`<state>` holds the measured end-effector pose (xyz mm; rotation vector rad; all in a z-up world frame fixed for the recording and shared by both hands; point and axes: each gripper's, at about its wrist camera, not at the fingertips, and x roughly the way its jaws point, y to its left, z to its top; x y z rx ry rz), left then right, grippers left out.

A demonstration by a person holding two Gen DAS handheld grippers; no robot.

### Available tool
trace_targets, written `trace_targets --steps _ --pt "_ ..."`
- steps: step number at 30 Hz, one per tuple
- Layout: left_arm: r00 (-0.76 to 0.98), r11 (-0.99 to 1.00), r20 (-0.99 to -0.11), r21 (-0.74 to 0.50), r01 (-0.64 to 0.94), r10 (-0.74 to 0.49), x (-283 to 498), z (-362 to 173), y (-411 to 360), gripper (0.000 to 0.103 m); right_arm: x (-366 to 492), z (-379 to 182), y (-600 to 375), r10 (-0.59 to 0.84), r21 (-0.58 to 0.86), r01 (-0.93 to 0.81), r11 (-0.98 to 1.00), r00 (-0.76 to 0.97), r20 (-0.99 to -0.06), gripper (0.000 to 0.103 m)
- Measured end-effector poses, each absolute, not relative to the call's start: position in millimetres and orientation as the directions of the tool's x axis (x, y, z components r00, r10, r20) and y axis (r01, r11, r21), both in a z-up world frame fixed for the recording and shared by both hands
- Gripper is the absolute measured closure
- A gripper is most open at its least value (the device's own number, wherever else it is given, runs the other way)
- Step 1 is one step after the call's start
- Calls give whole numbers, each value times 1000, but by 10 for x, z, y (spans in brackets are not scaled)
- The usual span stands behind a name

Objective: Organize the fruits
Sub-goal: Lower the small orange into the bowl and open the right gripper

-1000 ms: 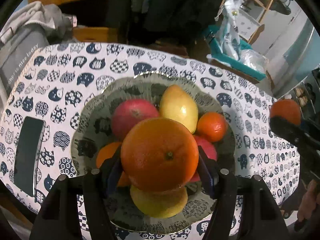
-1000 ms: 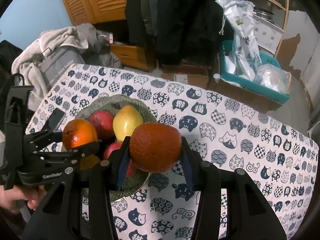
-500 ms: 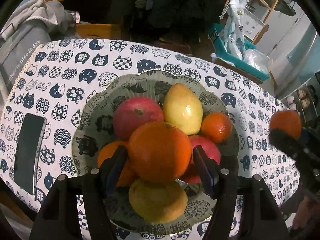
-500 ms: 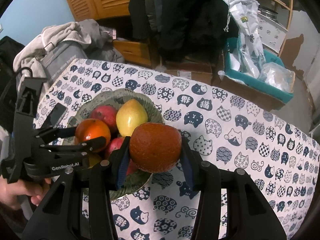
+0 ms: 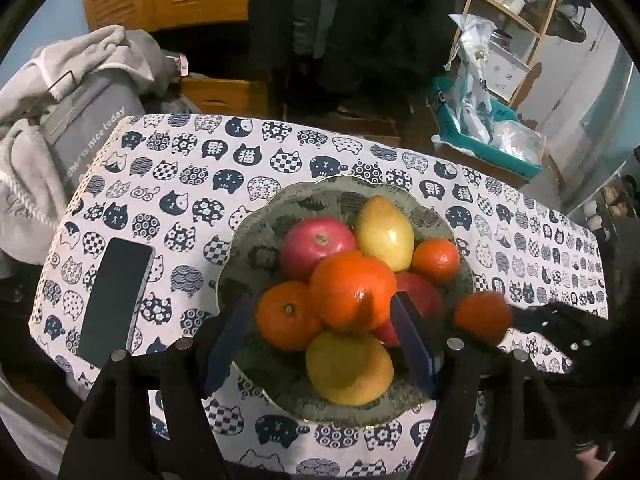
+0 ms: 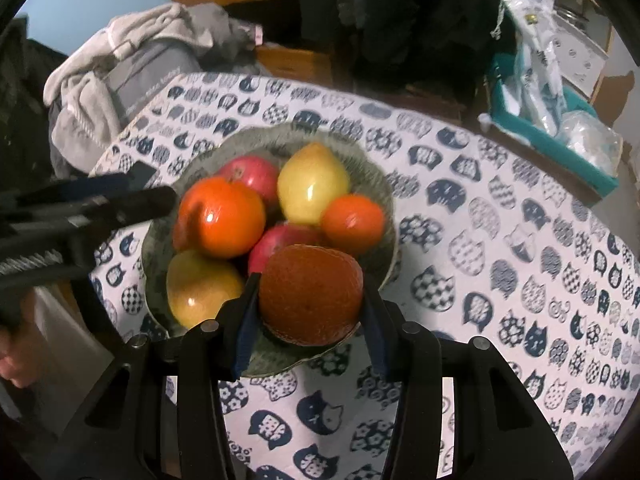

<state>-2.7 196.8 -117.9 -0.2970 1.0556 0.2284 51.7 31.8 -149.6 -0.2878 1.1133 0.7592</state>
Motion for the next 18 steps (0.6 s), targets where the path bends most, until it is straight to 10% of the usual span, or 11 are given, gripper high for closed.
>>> trace_targets --steps 18 --pt "481 933 -876 -138 -333 42 -168 -1085 1965 29 332 -1728 411 385 171 -695 698 164 -908 55"
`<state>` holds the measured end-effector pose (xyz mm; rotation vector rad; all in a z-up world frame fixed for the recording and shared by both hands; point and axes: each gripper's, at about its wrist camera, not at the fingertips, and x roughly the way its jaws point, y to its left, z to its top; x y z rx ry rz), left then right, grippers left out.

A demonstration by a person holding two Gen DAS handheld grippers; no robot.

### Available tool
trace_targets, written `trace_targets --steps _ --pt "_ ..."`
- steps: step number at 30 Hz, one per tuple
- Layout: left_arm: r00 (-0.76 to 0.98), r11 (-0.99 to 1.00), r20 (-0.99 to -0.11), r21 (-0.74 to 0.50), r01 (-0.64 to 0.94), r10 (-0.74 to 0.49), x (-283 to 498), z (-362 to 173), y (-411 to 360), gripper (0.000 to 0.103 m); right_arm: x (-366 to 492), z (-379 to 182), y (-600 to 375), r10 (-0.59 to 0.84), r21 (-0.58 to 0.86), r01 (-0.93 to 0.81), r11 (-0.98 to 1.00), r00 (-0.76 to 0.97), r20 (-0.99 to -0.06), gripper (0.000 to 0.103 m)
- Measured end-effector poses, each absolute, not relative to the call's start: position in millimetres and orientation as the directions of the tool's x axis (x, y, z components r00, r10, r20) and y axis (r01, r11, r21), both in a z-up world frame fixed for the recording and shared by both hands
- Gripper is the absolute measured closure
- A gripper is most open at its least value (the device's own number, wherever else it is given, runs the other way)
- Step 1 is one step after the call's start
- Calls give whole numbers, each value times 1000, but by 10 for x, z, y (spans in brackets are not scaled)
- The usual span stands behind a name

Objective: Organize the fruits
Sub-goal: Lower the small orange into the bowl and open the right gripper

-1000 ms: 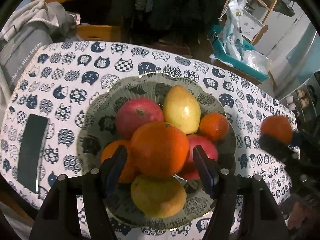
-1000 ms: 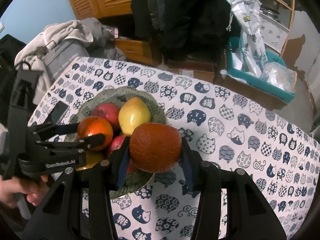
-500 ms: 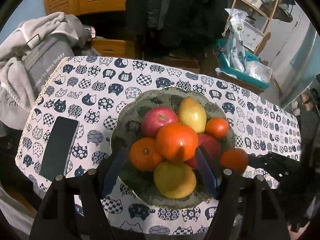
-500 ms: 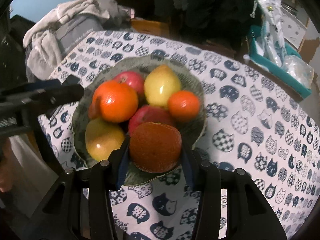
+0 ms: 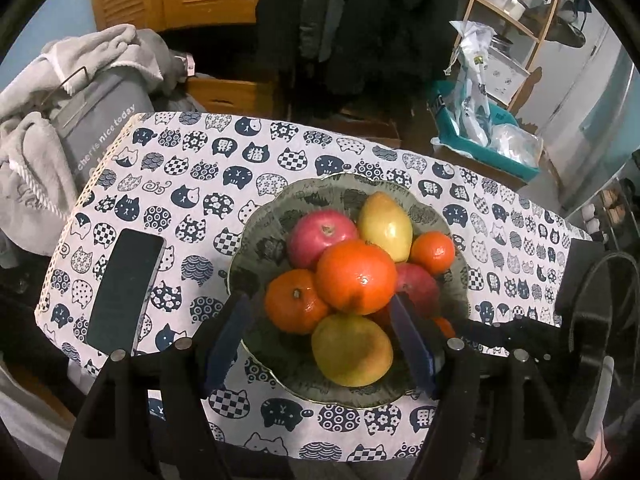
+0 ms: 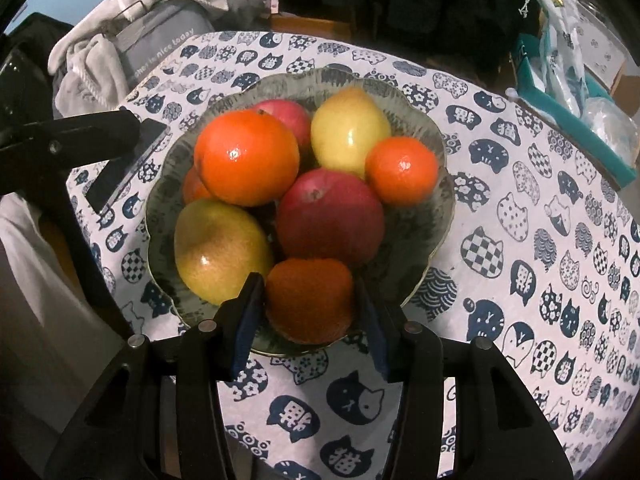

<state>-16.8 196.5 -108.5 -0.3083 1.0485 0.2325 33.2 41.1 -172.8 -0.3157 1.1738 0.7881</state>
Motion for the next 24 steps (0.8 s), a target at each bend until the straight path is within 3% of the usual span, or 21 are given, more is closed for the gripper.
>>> trace_targets --steps 11,24 --pt "547 942 -837 -159 -297 31 -192 -785 1855 29 456 -1203 161 446 183 -644 743 272 -853 53" --pt "657 964 -749 -106 -243 83 -289 -269 1668 21 586 -449 -200 485 173 -574 801 451 -749 49"
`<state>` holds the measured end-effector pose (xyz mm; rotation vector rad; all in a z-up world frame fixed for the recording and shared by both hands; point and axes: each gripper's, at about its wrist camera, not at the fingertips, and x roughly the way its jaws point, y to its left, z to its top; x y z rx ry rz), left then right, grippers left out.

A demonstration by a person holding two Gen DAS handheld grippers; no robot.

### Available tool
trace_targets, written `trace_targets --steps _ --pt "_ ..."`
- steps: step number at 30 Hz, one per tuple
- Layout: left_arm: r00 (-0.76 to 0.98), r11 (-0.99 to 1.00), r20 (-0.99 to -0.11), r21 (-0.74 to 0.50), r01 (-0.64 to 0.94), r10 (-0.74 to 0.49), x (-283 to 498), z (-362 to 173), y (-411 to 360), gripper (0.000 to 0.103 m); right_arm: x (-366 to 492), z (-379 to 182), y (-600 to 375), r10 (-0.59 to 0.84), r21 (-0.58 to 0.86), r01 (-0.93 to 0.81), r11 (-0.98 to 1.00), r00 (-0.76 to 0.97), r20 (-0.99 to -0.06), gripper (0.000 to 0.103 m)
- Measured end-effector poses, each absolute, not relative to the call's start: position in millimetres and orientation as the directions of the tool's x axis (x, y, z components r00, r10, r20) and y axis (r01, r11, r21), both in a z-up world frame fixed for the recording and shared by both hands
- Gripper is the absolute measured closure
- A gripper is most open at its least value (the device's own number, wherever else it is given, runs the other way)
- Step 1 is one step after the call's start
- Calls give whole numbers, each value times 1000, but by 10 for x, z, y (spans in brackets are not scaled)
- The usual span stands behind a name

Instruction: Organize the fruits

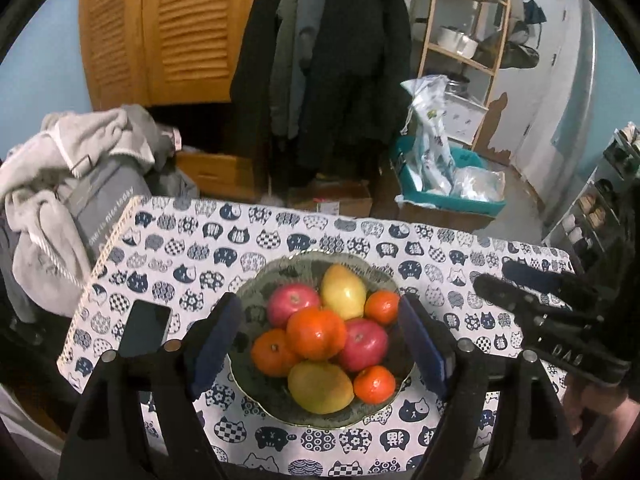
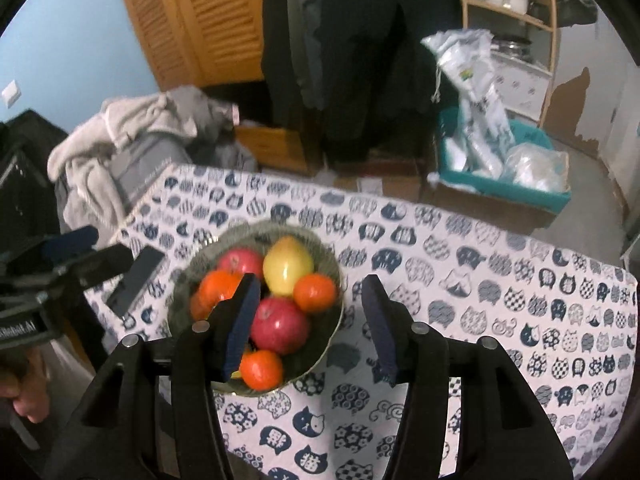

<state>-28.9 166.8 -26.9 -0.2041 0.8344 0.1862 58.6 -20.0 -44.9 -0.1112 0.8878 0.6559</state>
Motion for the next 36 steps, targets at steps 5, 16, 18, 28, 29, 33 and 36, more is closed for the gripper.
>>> trace_targets --steps 5,16,18,28,29,33,36 --pt "680 968 -728 -98 -232 89 -318 -160 1606 17 552 -238 -284 479 150 -565 811 496 -725 44" --pt "723 973 -687 -109 -205 76 -349 51 1493 11 408 70 -419 461 83 -560 825 579 -672 26" --pt "733 973 -677 -117 -197 67 -367 79 1474 6 399 111 -448 461 85 -555 827 585 -668 26" --pt "756 980 -650 -94 -174 72 -378 167 1339 1 418 145 -536 448 86 -535 841 597 -665 25" --pt "758 981 -649 -94 -172 71 -378 170 1334 1 420 138 -540 446 84 -534 841 598 -666 25" --pt "757 982 -649 -88 -169 72 -363 167 1333 1 431 117 -564 437 80 -528 846 599 -670 25" --pt "753 983 -653 -81 -165 73 -361 166 1321 1 435 110 -569 436 80 -526 847 600 -671 25"
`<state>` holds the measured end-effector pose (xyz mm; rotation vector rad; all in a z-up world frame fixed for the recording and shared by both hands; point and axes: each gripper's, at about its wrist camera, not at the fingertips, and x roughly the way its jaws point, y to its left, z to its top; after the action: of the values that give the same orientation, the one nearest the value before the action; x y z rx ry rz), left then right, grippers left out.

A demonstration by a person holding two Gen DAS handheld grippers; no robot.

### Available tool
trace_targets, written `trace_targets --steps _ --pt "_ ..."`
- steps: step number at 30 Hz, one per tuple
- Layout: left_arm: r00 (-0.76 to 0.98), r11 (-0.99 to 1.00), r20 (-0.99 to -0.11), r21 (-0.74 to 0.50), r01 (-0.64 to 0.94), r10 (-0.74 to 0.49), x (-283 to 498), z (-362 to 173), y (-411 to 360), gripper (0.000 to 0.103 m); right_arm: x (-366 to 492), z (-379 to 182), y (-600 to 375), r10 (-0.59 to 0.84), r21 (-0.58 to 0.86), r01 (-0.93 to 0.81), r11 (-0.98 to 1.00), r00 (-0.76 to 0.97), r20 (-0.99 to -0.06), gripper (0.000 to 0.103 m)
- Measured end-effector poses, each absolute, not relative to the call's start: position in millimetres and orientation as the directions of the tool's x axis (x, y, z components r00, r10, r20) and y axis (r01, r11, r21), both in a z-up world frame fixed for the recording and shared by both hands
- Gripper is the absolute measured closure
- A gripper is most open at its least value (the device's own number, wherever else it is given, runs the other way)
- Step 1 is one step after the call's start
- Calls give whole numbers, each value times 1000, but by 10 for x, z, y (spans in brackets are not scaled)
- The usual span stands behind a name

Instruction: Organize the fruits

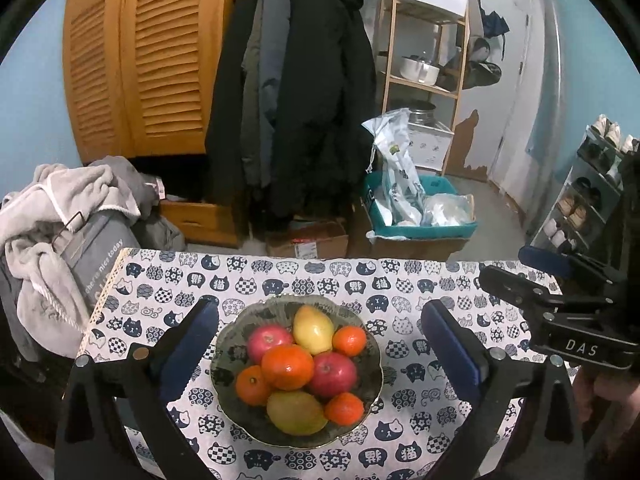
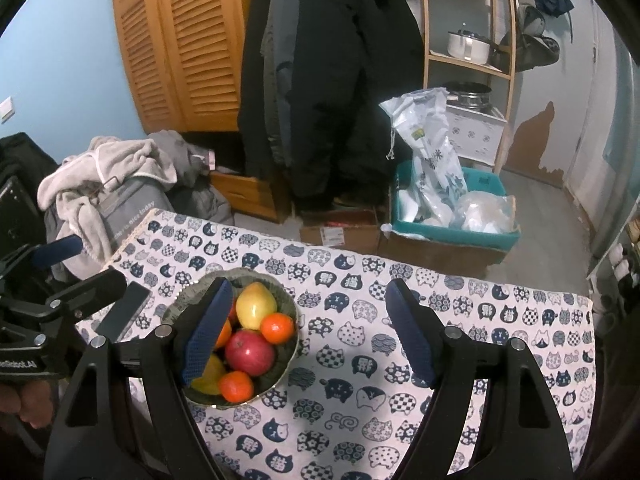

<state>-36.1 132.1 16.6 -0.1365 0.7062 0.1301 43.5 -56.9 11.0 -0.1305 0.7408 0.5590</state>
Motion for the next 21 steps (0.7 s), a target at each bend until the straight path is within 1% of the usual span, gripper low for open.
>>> trace_targets --steps 13,21 --pt "751 986 -654 -43 -163 96 -343 156 1267 1 450 71 -570 433 85 -523 848 593 -679 25" --pt "742 985 -664 -46 -165 93 -331 140 1275 1 451 69 -572 434 85 -524 848 592 -679 25"
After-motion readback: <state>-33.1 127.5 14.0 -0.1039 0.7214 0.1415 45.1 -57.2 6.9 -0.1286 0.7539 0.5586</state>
